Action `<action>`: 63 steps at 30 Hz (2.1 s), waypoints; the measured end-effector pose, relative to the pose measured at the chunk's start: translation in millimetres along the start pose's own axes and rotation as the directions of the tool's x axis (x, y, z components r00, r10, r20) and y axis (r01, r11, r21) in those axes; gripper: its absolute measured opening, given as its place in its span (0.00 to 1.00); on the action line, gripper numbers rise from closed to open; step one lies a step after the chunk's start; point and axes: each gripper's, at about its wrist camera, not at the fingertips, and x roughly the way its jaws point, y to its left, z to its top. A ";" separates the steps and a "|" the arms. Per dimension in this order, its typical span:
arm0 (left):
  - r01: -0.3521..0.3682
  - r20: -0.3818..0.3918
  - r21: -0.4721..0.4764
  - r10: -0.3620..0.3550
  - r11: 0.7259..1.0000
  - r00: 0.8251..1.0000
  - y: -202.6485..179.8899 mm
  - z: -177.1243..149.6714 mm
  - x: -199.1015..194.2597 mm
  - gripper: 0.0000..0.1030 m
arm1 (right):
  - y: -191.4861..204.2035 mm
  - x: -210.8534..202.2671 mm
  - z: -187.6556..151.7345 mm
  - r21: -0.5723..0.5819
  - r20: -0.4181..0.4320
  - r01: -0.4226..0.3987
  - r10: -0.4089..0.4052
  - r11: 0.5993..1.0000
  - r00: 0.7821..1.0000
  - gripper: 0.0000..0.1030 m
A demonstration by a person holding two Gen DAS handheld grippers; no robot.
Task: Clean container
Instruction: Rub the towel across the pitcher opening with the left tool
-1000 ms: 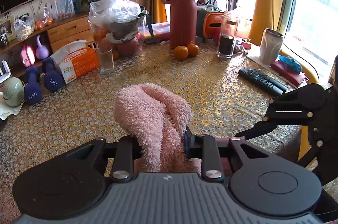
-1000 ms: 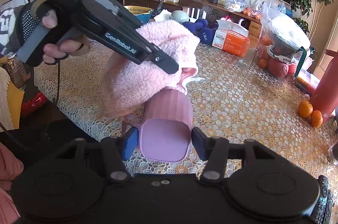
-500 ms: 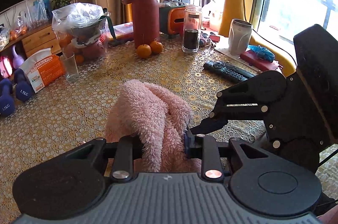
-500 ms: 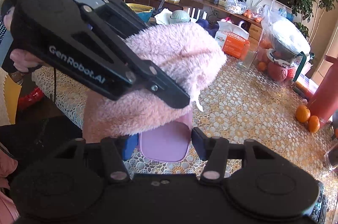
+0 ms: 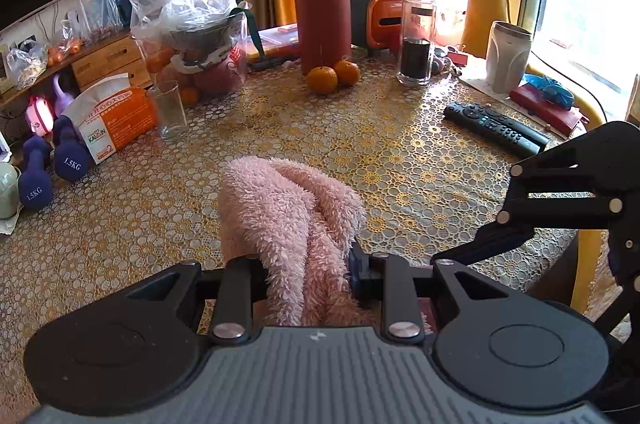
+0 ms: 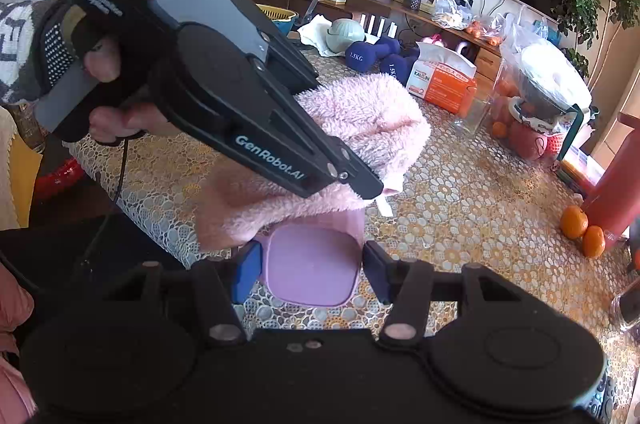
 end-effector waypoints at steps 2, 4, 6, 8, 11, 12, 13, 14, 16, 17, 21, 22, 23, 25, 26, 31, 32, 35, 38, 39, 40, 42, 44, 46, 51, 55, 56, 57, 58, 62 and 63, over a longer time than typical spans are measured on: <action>-0.012 -0.006 -0.016 0.012 1.000 1.000 7.8 -0.5 5.0 0.26 | 0.1 0.0 0.0 0.001 0.000 0.000 0.000 1.000 1.000 0.52; -0.025 -0.011 -0.029 0.025 0.999 1.000 13.8 -0.9 9.3 0.26 | -0.2 -0.1 0.3 0.003 0.001 -0.002 0.002 1.000 1.000 0.52; -0.039 -0.014 -0.032 0.038 0.999 0.999 17.6 -1.9 12.3 0.26 | -0.9 0.3 1.2 0.007 0.001 -0.003 0.003 1.000 1.000 0.52; -0.054 -0.015 -0.033 0.053 0.998 0.998 21.3 -3.7 15.4 0.26 | -0.8 0.2 1.7 0.008 0.001 -0.004 0.004 1.000 1.000 0.52; -0.070 -0.020 -0.048 0.069 0.996 0.997 27.1 -5.7 20.2 0.26 | -0.3 0.1 2.0 0.008 0.001 -0.003 0.003 1.000 1.000 0.52; -0.074 -0.021 -0.053 0.073 0.996 0.997 28.5 -6.1 20.9 0.26 | -0.3 0.2 2.0 0.007 0.001 -0.003 0.003 1.000 1.000 0.52; -0.083 -0.024 -0.055 0.082 0.995 0.996 30.0 -6.7 21.6 0.26 | -0.4 0.2 2.1 0.007 0.001 -0.003 0.003 1.000 1.000 0.52; -0.095 -0.027 -0.056 0.093 0.994 0.995 30.9 -7.5 21.7 0.26 | -0.5 0.3 2.3 0.007 0.000 -0.002 0.002 1.000 1.000 0.52; -0.112 -0.034 -0.060 0.110 0.992 0.993 33.3 -9.7 20.9 0.26 | -0.2 0.3 2.9 0.001 -0.002 0.000 0.000 1.000 1.000 0.52; -0.119 -0.037 -0.064 0.117 0.991 0.992 34.6 -10.6 19.8 0.26 | 0.1 0.3 3.0 -0.001 -0.003 0.001 -0.001 1.000 1.000 0.52; -0.143 -0.038 -0.076 0.140 0.987 0.989 40.1 -15.0 8.6 0.26 | -0.9 0.5 1.7 -0.001 -0.003 0.007 -0.007 1.000 1.000 0.52; -0.145 -0.034 -0.074 0.142 0.987 0.989 39.7 -15.5 4.2 0.26 | -0.9 0.0 1.3 0.001 -0.003 0.016 -0.016 1.000 1.000 0.52; -0.140 -0.026 -0.072 0.138 0.988 0.990 38.6 -15.6 -1.9 0.26 | -1.4 -0.5 0.8 0.001 0.000 0.024 -0.024 1.000 1.000 0.52; -0.117 -0.009 -0.070 0.117 0.991 0.993 34.9 -14.3 -12.8 0.26 | -3.0 -1.8 0.2 0.005 0.001 0.026 -0.026 1.000 1.000 0.52; -0.094 0.006 -0.063 0.094 0.994 0.996 30.9 -12.7 -19.6 0.26 | -3.4 -2.5 -0.1 0.003 0.000 0.025 -0.025 1.000 1.000 0.52; 0.025 0.058 -0.017 -0.024 1.000 0.998 3.6 -7.2 -45.1 0.26 | -2.1 -7.5 -3.8 -0.036 -0.003 0.029 -0.029 0.999 1.000 0.52; 0.046 0.067 -0.001 -0.046 0.999 0.997 -4.0 -6.2 -49.2 0.26 | -2.8 -8.8 -5.2 -0.039 -0.003 0.026 -0.026 0.999 1.000 0.52; 0.099 0.078 0.025 -0.101 0.995 0.992 -23.6 -3.5 -55.8 0.26 | -6.5 -12.8 -9.4 -0.038 0.002 0.016 -0.016 0.999 1.000 0.52; 0.136 0.076 0.058 -0.140 0.989 0.987 -43.5 -1.2 -54.6 0.26 | -8.7 -16.7 -14.1 -0.044 0.004 0.018 -0.018 0.999 1.000 0.52; 0.141 0.072 0.065 -0.145 0.988 0.987 -48.3 -0.5 -52.1 0.26 | -9.5 -17.8 -15.6 -0.044 0.005 0.017 -0.017 0.999 1.000 0.52; 0.145 0.067 0.072 -0.150 0.987 0.986 -52.7 -0.1 -48.2 0.26 | -9.9 -19.2 -17.4 -0.045 0.006 0.014 -0.014 0.999 1.000 0.52; 0.140 0.056 0.079 -0.144 0.987 0.988 -57.8 0.5 -39.8 0.26 | -11.0 -22.2 -20.3 -0.048 0.011 0.004 -0.003 0.999 1.000 0.52; 0.134 0.046 0.073 -0.138 0.988 0.989 -59.3 1.0 -32.1 0.26 | -10.8 -24.2 -22.8 -0.053 0.014 0.001 0.000 0.999 1.000 0.52; 0.126 0.041 0.063 -0.129 0.990 0.991 -57.6 2.3 -26.3 0.26 | -10.7 -25.3 -25.6 -0.057 0.016 0.001 0.000 0.998 1.000 0.52; 0.090 0.019 0.048 -0.091 0.995 0.996 -50.4 2.1 -15.1 0.26 | -11.7 -26.7 -29.9 -0.063 0.019 -0.002 0.003 0.998 1.000 0.52; 0.057 0.006 0.041 -0.058 0.998 0.998 -42.9 2.4 -6.9 0.26 | -12.6 -27.3 -31.7 -0.067 0.021 -0.006 0.007 0.998 1.000 0.52; 0.053 0.004 0.038 -0.053 0.998 0.999 -40.8 2.5 -5.2 0.26 | -13.2 -27.4 -31.7 -0.066 0.021 -0.008 0.009 0.998 1.000 0.52; 0.045 0.001 0.034 -0.045 0.998 0.999 -38.2 2.7 -2.6 0.26 | -13.3 -27.7 -31.7 -0.066 0.022 -0.009 0.011 0.998 1.000 0.52; 0.038 -0.002 0.028 -0.038 0.999 0.999 -35.3 2.7 -0.1 0.26 | -13.3 -28.0 -32.1 -0.065 0.022 -0.011 0.012 0.998 1.000 0.52; 0.020 -0.013 -0.004 -0.020 1.000 1.000 -22.3 1.0 6.8 0.26 | -13.8 -27.6 -32.4 -0.069 0.020 -0.012 0.013 0.998 1.000 0.52; 0.013 -0.015 -0.010 -0.014 1.000 1.000 -19.5 0.3 7.9 0.26 | -13.3 -27.4 -32.3 -0.071 0.020 -0.012 0.014 0.997 1.000 0.52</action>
